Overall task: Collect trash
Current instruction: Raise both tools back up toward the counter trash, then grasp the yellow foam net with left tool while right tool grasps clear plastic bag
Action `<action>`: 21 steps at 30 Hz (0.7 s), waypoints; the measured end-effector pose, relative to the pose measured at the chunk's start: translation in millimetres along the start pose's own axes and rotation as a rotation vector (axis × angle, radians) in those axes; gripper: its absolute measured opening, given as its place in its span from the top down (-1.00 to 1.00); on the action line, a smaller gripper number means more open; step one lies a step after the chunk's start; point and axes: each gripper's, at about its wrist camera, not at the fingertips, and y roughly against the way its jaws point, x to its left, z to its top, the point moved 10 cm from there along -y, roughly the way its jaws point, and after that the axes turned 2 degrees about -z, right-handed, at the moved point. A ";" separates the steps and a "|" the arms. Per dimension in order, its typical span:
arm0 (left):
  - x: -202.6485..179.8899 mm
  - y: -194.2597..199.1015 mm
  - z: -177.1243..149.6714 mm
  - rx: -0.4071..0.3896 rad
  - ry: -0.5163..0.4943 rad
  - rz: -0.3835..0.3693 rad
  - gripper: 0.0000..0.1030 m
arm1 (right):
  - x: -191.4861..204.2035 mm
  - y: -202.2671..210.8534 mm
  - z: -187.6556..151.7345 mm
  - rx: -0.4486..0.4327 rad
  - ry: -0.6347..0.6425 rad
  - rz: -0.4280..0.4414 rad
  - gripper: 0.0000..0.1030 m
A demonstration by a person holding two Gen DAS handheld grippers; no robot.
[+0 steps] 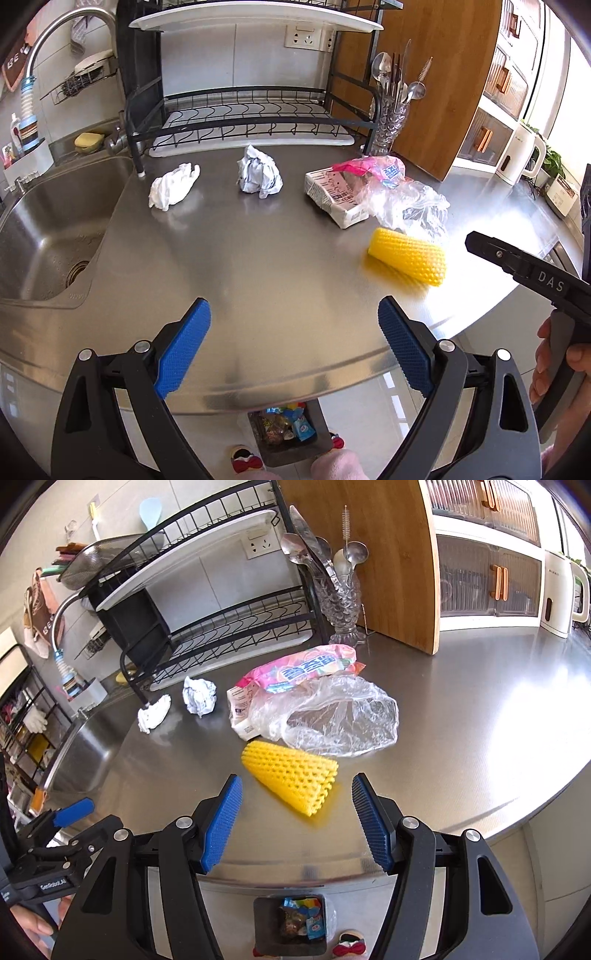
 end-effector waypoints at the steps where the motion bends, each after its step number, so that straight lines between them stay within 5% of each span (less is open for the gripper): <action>1: -3.7 -5.8 4.2 0.003 0.001 -0.009 -0.69 | -2.7 -5.3 4.0 0.006 -0.001 -0.003 -0.23; 21: -86.8 -104.5 33.6 0.109 -0.052 -0.152 -0.84 | -57.9 -96.7 48.9 0.108 -0.065 -0.037 -0.23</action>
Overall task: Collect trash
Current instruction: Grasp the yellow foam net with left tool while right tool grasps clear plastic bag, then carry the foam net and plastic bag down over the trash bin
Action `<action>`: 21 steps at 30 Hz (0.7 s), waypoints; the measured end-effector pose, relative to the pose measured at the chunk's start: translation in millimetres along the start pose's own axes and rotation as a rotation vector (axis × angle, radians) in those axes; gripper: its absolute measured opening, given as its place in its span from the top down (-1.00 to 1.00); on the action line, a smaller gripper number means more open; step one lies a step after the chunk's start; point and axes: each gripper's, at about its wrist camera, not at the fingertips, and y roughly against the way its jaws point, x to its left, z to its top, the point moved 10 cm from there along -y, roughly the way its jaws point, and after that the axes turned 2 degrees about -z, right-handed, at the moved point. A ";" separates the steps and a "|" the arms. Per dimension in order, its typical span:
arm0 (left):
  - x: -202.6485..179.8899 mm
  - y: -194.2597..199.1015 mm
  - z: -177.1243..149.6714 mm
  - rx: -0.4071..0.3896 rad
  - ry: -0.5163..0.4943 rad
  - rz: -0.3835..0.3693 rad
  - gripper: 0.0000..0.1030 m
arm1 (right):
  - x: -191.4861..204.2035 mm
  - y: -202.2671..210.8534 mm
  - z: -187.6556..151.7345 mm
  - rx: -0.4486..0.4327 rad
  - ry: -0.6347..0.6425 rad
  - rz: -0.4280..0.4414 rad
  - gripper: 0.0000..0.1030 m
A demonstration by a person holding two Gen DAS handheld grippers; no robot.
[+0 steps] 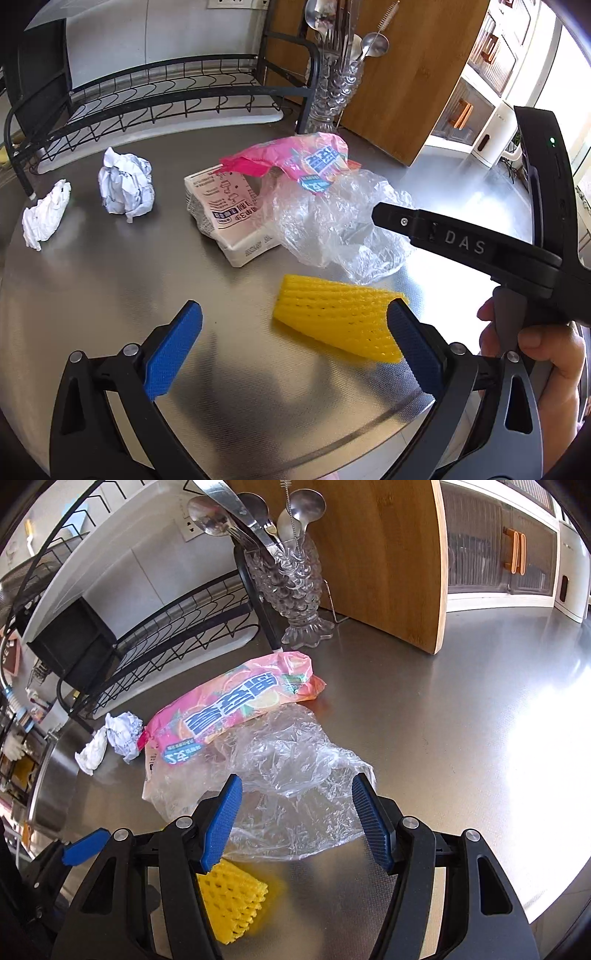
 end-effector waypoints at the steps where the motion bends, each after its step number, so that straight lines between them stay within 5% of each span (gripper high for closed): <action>1: -2.2 -4.0 -0.6 0.005 -0.008 0.000 -0.84 | -1.4 -4.3 1.0 0.007 0.001 -0.002 -0.23; 6: -7.2 -19.8 -3.4 0.026 -0.018 -0.016 -0.79 | -3.7 -20.6 -2.6 0.053 0.013 0.014 -0.18; 7: -8.5 -22.9 -4.9 0.034 -0.022 -0.022 -0.66 | -2.5 -21.5 -2.5 0.046 0.028 0.005 -0.11; 12: -14.2 -28.6 -11.6 0.032 -0.077 0.006 -0.20 | 5.4 -24.7 -6.3 0.060 0.082 -0.014 0.80; 21: -8.6 -5.8 -24.4 0.033 -0.057 0.030 0.58 | 14.7 -11.6 -13.8 0.052 0.096 0.000 0.95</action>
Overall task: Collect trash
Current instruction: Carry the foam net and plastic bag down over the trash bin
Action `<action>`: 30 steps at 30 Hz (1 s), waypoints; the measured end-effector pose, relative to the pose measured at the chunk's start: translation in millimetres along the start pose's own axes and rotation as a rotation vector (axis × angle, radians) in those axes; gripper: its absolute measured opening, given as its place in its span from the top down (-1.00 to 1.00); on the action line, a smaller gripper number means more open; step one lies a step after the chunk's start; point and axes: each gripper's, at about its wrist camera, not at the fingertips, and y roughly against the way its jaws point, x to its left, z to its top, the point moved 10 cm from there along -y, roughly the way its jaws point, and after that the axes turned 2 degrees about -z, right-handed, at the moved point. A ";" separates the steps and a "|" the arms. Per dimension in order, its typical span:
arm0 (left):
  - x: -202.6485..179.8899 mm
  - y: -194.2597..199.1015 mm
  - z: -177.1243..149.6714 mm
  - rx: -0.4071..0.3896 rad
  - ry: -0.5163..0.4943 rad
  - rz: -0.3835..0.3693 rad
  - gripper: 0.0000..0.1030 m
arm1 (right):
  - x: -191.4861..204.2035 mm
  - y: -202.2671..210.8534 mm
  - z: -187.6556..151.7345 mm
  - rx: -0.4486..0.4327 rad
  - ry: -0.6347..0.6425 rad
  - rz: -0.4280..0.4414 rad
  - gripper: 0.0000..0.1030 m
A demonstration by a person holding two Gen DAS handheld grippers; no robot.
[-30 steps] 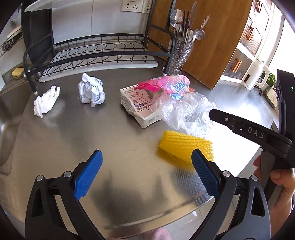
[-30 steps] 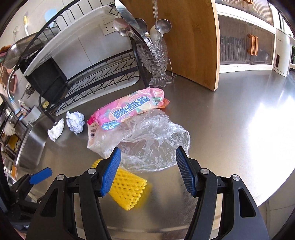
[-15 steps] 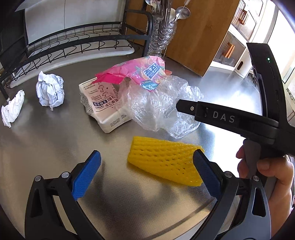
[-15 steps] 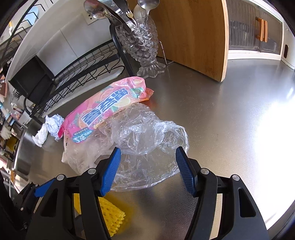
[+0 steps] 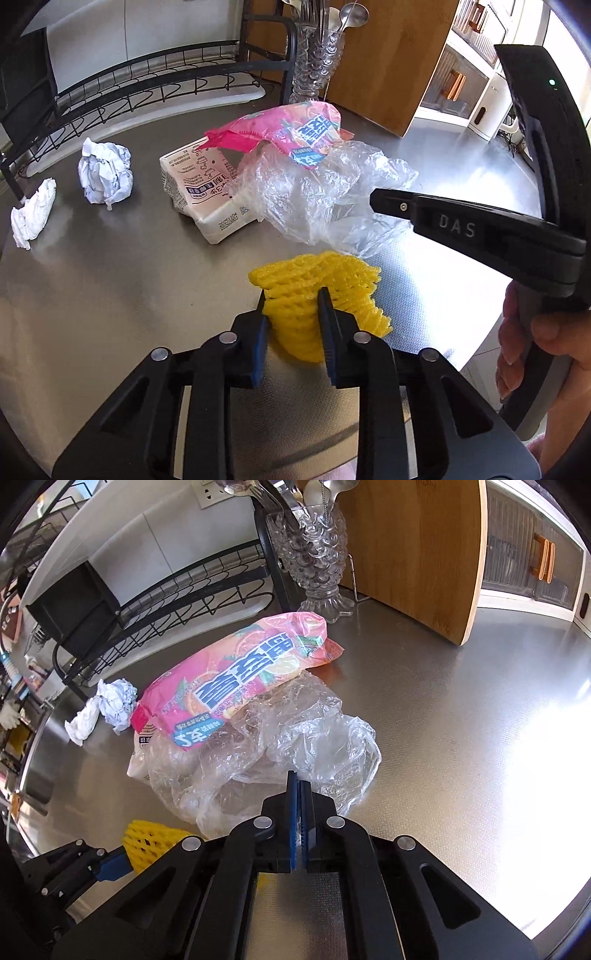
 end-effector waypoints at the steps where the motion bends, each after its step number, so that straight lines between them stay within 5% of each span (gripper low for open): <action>1: 1.3 4.0 -0.7 -0.005 0.000 0.007 0.61 | 2.1 6.8 -0.7 -0.006 0.003 0.007 0.95; 18: 28.0 158.6 -19.7 -0.155 0.039 0.137 0.66 | 76.6 155.2 1.8 -0.168 0.091 0.067 0.95; 30: 35.9 238.6 -95.7 -0.183 0.065 0.187 0.64 | 133.8 237.6 -63.0 -0.204 0.177 0.105 0.95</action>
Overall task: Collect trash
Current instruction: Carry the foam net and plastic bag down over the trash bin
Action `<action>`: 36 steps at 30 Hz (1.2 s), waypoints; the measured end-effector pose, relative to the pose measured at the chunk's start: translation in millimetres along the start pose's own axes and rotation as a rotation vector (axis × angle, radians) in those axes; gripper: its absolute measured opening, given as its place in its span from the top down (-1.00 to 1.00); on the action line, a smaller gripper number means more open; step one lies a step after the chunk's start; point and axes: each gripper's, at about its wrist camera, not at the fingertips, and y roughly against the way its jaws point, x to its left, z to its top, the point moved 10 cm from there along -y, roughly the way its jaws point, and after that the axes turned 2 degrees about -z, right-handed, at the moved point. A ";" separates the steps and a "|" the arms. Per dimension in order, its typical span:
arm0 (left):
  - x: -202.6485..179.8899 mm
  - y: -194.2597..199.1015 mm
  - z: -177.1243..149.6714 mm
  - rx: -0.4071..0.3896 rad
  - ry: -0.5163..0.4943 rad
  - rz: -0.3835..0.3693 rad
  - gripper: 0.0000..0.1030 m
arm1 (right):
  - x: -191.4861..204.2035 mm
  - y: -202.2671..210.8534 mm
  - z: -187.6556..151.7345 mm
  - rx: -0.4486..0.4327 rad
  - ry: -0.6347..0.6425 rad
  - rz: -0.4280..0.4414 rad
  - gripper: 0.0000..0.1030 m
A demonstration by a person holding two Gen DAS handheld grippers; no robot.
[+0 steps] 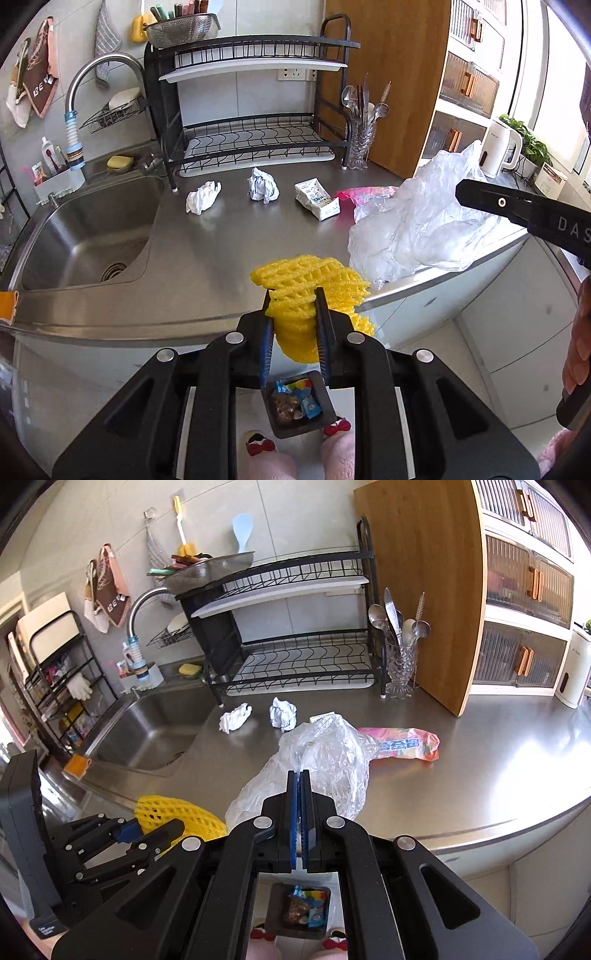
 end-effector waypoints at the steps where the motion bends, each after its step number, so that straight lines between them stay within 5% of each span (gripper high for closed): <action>1: 2.3 4.0 -6.8 0.002 0.003 0.007 0.63 | 5.4 3.7 -8.0 0.006 0.004 0.005 0.95; 14: 46.9 -14.3 -109.3 0.103 0.099 0.036 0.62 | 37.2 -15.2 -126.3 0.150 0.007 0.059 0.95; 36: 54.9 -202.4 -287.3 0.397 0.203 -0.019 0.62 | 13.9 -195.8 -347.0 0.552 -0.144 0.082 0.95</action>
